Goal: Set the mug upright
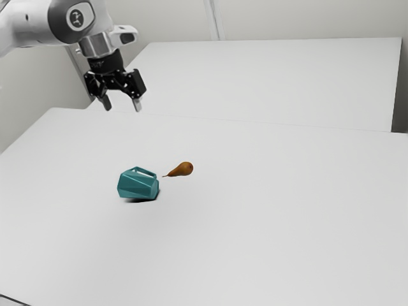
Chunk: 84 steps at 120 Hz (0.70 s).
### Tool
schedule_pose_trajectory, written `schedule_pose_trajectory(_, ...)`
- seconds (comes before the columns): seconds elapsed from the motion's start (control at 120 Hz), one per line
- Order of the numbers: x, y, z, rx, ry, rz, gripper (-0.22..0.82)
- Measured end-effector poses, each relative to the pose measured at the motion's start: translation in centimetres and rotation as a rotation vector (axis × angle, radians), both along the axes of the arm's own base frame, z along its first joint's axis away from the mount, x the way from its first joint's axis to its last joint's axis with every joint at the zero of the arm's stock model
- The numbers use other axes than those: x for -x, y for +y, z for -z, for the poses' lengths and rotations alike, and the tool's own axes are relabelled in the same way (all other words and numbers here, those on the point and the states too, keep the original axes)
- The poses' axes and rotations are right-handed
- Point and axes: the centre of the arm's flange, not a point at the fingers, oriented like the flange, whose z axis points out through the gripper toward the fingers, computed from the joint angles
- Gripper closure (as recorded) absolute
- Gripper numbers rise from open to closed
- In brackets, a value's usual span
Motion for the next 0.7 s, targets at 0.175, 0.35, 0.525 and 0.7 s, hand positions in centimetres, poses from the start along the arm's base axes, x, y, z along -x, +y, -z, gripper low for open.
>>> schedule_pose_trajectory(0.175, -0.4, -0.2, 0.0, -0.001, -0.023, -0.001, 0.00)
schedule_pose_trajectory(0.35, -0.3, -0.7, 0.3, -0.014, -0.023, 0.006, 0.00)
schedule_pose_trajectory(0.525, 0.7, -0.5, 4.7, 0.011, 0.066, -0.002, 0.00)
schedule_pose_trajectory(0.7, 1.9, 0.5, 8.8, 0.138, 0.068, 0.037, 0.00)
